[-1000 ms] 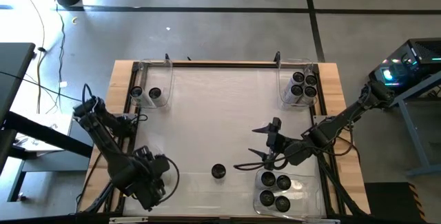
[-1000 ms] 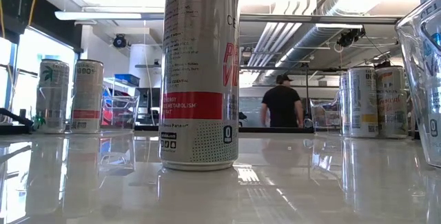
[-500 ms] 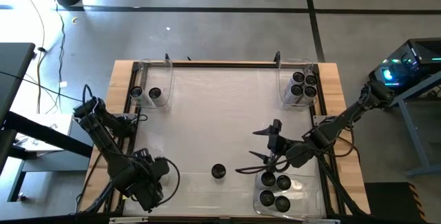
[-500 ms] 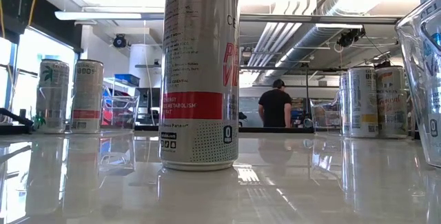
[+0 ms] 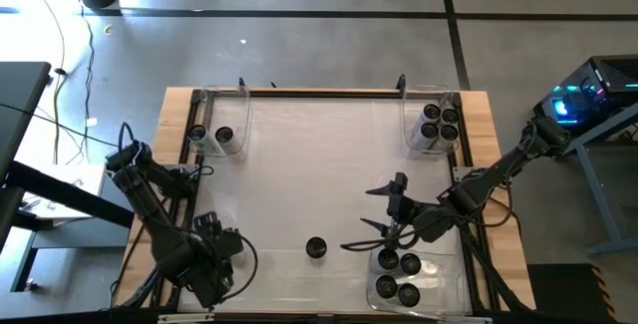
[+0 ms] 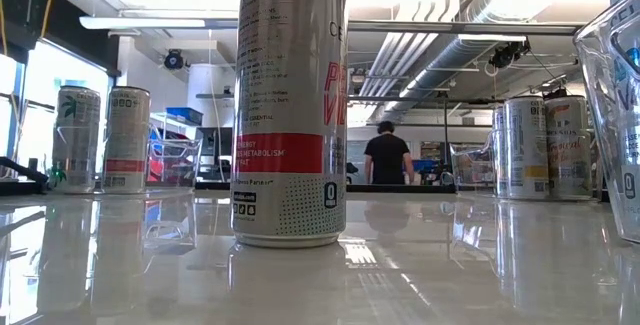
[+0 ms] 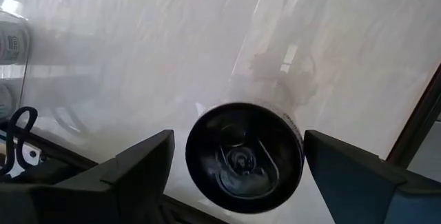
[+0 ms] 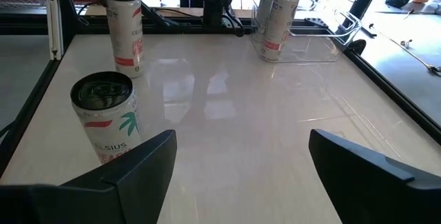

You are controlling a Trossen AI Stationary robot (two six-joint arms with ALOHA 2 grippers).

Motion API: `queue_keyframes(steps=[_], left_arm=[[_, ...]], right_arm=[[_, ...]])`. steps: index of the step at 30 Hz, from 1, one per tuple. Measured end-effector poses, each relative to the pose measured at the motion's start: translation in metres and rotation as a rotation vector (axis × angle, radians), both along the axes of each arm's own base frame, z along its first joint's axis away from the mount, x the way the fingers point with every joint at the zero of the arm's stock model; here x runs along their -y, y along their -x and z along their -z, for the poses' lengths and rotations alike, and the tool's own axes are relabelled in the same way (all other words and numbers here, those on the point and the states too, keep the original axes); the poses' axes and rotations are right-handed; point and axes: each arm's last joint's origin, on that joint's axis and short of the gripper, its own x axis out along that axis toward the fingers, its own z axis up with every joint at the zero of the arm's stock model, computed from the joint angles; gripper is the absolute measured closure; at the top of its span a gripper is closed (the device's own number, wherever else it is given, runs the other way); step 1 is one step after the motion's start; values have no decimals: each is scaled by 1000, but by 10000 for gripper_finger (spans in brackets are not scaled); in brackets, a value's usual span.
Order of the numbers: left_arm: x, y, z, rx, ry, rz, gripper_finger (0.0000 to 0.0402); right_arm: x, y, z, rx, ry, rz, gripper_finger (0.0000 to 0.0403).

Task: Sort soda cans
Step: Put the pink soda can into the top left transparent bin

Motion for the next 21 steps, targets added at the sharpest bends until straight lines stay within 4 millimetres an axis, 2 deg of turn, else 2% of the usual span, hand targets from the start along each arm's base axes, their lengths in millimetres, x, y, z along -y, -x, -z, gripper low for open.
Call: queue_keyframes(steps=[4, 9, 13, 21], left_arm=[[1, -1, 3, 8, 7, 0, 87], [5, -3, 19, -13, 75, -8, 87], [6, -5, 21, 9, 99, -30, 89], [2, -9, 18, -31, 113, -37, 156]], right_arm=[[0, 0, 0, 0, 0, 0, 75], [0, 0, 0, 0, 0, 0, 75], [0, 0, 0, 0, 1, 0, 75], [0, 0, 0, 2, -7, 3, 75]])
